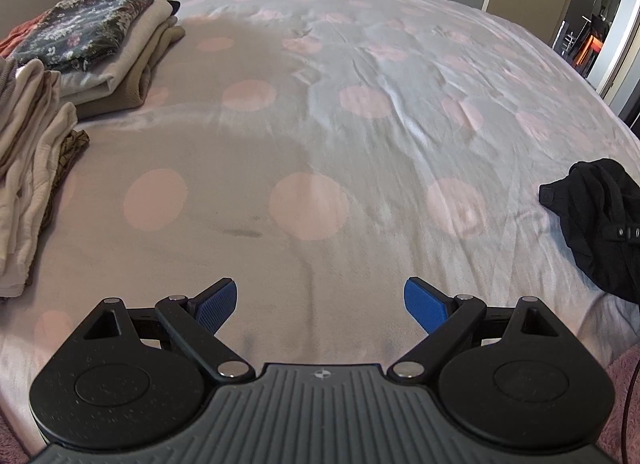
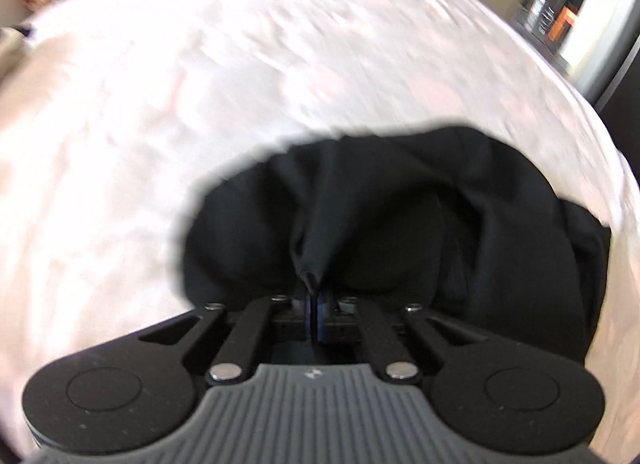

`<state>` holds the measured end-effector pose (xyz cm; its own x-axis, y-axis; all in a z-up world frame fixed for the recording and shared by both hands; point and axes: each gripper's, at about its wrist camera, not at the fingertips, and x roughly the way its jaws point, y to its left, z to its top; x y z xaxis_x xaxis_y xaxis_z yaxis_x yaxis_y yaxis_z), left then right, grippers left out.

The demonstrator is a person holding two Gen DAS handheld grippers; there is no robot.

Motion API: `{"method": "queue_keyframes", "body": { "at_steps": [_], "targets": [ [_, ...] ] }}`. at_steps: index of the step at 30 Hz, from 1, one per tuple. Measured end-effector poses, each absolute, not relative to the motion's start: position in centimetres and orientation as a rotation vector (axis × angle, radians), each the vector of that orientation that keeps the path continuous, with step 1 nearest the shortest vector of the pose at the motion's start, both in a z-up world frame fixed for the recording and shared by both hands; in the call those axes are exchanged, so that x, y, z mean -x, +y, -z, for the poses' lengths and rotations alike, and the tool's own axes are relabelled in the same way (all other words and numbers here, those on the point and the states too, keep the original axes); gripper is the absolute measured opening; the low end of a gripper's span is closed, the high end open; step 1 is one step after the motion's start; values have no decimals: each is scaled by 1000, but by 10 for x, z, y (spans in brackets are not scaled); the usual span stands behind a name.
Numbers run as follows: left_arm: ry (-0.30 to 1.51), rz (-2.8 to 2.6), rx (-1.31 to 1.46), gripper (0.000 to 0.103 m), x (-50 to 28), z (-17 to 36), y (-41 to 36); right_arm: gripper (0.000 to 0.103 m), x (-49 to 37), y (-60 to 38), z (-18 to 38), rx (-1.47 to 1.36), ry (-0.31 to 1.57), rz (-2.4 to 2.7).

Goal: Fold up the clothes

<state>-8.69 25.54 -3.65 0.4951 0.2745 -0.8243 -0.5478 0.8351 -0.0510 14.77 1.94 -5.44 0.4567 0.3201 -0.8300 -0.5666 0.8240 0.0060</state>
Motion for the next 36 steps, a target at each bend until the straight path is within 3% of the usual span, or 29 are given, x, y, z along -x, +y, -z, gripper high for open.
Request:
{"method": "queue_keyframes", "body": {
  "at_steps": [13, 19, 28, 31, 33, 36],
  "targets": [
    [761, -634, 339, 92, 136, -24, 277, 1, 10, 141, -105, 119, 622, -1207],
    [722, -695, 344, 92, 157, -37, 291, 0, 53, 146, -134, 9, 533, -1394],
    [813, -656, 343, 92, 153, -8, 290, 6, 13, 123, -26, 109, 796, -1106],
    [848, -640, 355, 92, 149, 6, 292, 17, -7, 107, 10, 144, 842, -975],
    [860, -638, 371, 92, 147, 14, 294, 34, -20, 97, 28, 165, 852, -901],
    [863, -617, 389, 92, 143, 25, 297, 43, -39, 86, 50, 191, 865, -816]
  ]
}}
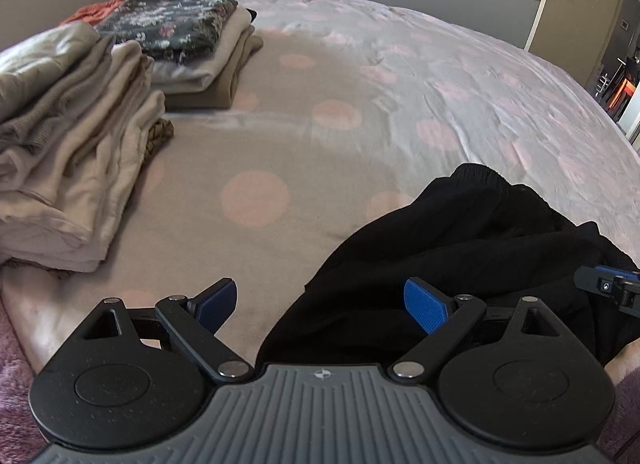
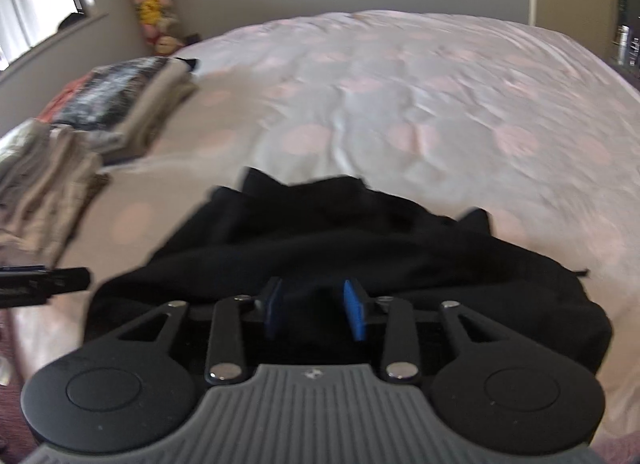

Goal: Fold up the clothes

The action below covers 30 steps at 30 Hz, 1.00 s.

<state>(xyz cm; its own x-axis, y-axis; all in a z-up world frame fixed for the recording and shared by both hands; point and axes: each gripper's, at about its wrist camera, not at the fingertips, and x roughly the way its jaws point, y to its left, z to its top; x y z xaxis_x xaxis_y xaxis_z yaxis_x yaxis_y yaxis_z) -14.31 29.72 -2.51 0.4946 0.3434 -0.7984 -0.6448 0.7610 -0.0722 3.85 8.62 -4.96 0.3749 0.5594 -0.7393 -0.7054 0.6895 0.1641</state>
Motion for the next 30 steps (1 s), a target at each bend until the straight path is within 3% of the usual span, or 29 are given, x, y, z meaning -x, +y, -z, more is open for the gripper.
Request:
{"method": "queue_keyframes", "body": {
  "at_steps": [6, 14, 21, 28, 29, 30],
  "targets": [
    [881, -602, 369, 92, 125, 45, 298, 63, -66, 79, 73, 193, 886, -753],
    [843, -588, 377, 92, 105, 41, 305, 65, -93, 73, 65, 91, 899, -756],
    [822, -468, 322, 92, 50, 36, 299, 74, -124, 69, 53, 73, 813, -703],
    [877, -386, 286, 92, 3, 59, 289, 76, -163, 40, 98, -45, 952, -617],
    [882, -384, 300, 89, 0, 63, 289, 75, -165, 38, 103, -81, 980, -620],
    [882, -379, 320, 72, -1, 67, 289, 69, -166, 37, 105, -109, 996, -628]
  ]
}}
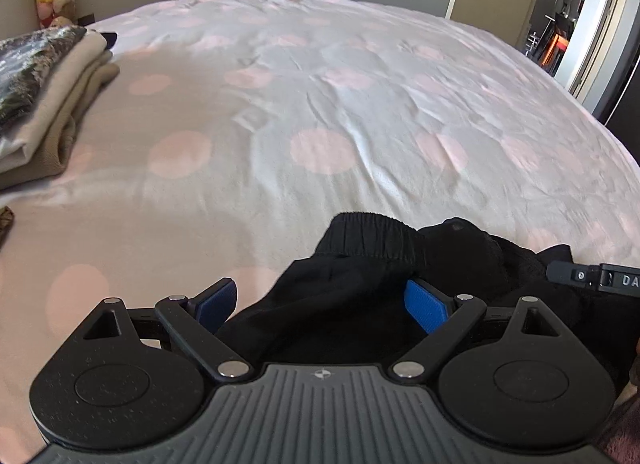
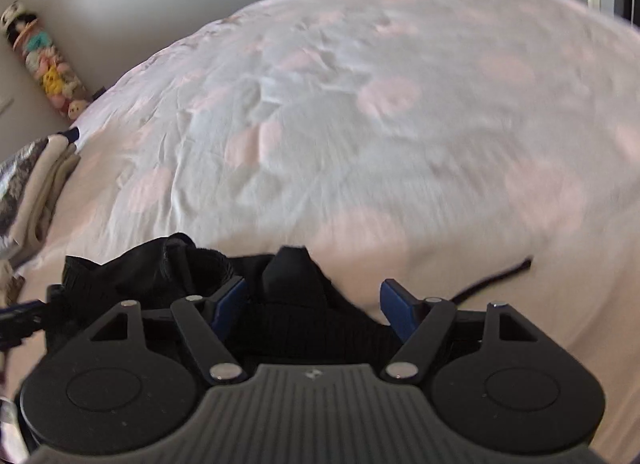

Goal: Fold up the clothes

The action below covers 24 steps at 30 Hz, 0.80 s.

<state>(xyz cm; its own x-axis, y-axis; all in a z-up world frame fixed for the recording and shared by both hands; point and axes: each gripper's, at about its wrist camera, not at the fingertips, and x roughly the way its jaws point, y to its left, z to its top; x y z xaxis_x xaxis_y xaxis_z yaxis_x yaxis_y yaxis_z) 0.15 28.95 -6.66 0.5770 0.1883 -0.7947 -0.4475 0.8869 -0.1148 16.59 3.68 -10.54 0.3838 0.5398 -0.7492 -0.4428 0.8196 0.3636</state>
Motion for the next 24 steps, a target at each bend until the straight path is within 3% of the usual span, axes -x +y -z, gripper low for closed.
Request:
{"method": "queue_keyframes", "body": {
  "at_steps": [1, 3, 4, 6, 8, 12, 24],
  "targets": [
    [887, -361, 355, 48, -3, 70, 291, 63, -165, 37, 106, -123, 1000, -633],
    [896, -314, 434, 27, -4, 75, 293, 42, -160, 39, 104, -115, 990, -649],
    [896, -304, 458, 23, -4, 77, 292, 39, -157, 40, 102, -105, 981, -654],
    [892, -315, 437, 9, -3, 75, 289, 21, -152, 40, 99, -86, 961, -649],
    [870, -317, 422, 2, 0, 66, 288, 14, -149, 36, 95, -102, 946, -647],
    [799, -315, 387, 0, 12, 35, 289, 5, -143, 31, 80, -118, 904, -659],
    [385, -389, 223, 0, 65, -118, 289, 4, -120, 33, -46, -173, 623, -790]
  ]
}}
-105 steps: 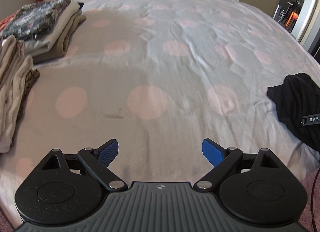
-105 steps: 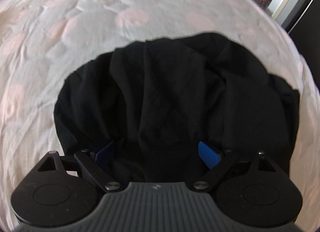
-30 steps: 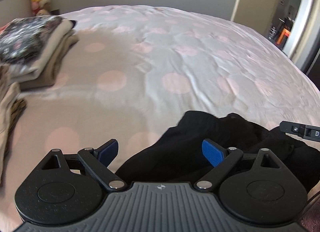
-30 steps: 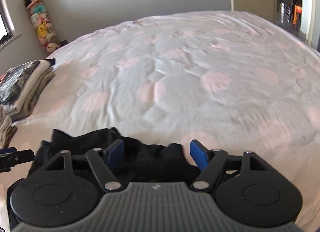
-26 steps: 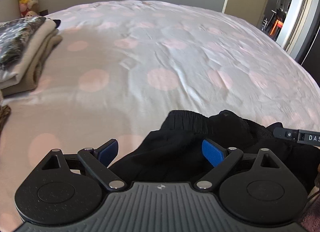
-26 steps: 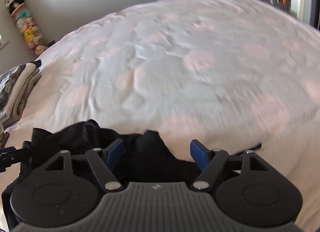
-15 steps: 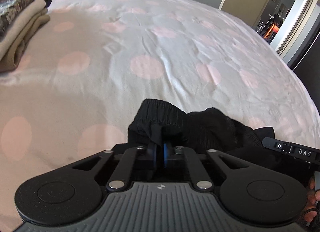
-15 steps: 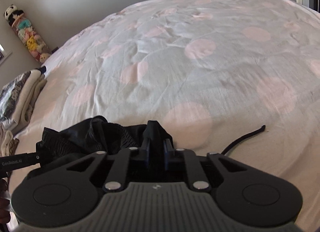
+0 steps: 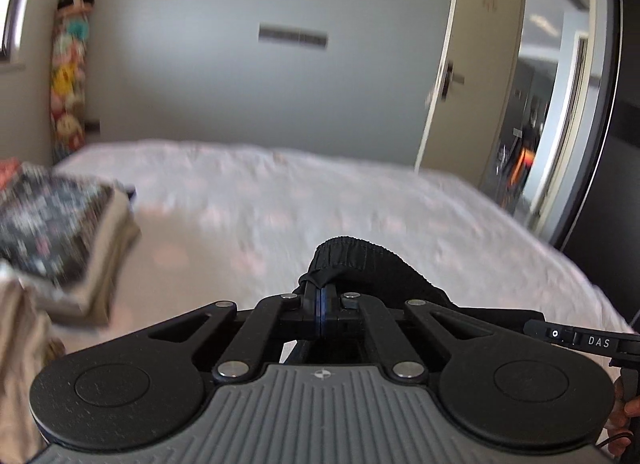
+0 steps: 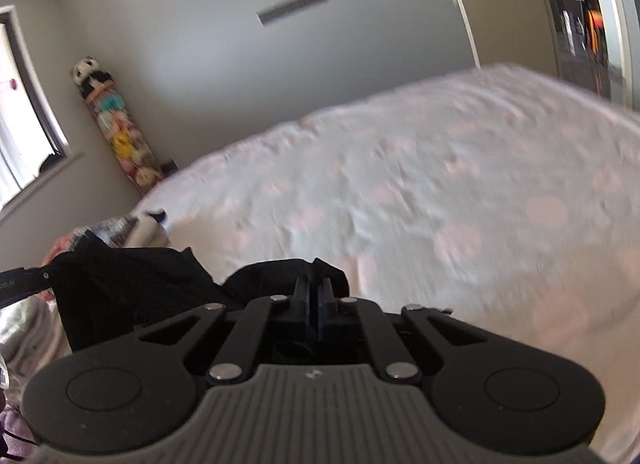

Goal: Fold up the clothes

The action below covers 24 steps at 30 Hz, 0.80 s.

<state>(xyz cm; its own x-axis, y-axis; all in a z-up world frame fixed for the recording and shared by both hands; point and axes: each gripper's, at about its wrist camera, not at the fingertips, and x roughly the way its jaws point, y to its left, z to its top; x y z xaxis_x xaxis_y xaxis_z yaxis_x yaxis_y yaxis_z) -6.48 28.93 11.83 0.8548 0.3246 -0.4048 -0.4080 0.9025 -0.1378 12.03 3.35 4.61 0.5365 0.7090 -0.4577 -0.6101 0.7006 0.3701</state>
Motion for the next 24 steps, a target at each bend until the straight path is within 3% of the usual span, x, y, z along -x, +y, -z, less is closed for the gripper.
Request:
{"method": "queue_keyframes", "body": {
  "at_steps": [4, 7, 16, 21, 24],
  "targets": [
    [313, -387, 179, 0, 96, -148, 287, 4, -100, 32, -93, -182, 502, -847],
    [378, -400, 168, 0, 116, -130, 287, 4, -89, 32, -91, -150, 514, -844],
    [717, -477, 290, 0, 163, -3, 300, 5, -89, 21, 29, -102, 817, -676],
    [742, -493, 368, 0, 186, 19, 314, 18, -72, 9, 45, -70, 841, -647],
    [728, -487, 394, 7, 202, 21, 318, 29, -60, 0, 43, -44, 824, -650]
  ]
}}
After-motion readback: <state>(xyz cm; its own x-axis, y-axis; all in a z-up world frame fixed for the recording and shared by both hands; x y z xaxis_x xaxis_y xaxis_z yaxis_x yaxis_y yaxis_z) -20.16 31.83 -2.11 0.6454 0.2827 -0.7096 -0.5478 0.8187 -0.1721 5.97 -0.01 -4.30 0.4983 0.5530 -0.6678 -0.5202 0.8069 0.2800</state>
